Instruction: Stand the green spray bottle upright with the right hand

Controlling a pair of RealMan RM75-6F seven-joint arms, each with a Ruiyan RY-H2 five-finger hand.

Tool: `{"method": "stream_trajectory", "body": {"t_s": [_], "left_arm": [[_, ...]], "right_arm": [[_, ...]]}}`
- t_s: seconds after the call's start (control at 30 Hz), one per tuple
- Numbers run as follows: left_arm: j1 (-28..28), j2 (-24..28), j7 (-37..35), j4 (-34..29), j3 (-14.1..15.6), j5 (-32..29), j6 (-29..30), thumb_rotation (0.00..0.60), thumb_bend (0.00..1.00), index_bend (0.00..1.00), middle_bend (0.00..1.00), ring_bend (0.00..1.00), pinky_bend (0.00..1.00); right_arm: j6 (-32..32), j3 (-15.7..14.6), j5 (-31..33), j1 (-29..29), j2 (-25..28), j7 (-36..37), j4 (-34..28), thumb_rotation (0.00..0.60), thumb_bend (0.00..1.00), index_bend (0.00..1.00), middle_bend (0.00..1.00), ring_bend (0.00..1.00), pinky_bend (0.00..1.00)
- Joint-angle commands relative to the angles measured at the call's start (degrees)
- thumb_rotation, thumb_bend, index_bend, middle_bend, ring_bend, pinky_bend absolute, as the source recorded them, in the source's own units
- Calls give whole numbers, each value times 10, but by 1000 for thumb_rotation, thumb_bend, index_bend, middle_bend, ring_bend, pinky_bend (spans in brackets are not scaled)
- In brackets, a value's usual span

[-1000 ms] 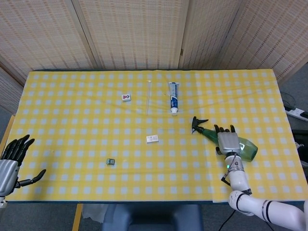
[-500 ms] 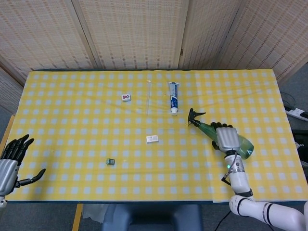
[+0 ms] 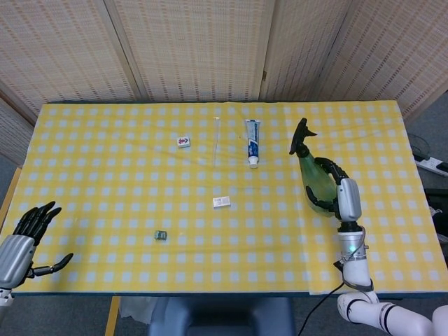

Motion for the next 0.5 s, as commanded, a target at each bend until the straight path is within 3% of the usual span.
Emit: {"method": "stream_trajectory", "body": {"t_s": [0.03,0.2,0.5], "left_arm": [[-4,7,-12,-1,5,-7,-12,261,280,3,2,17,0],[-4,13,-21,-1,7,-8,-14,258,281,4,0,17,0],[4,19,-29,-3,11,-6,-1,258,281,4,0,17,0]], "right_arm": [[29,-17,-88,-22,-69,241,149,600,392,586,615,620,447],[15,-25,-98,-20,-104,337,229,600,391,586,615,613,447],[-10,-47,-113,-19,-150,385,326,600,392,586,613,609,446]]}}
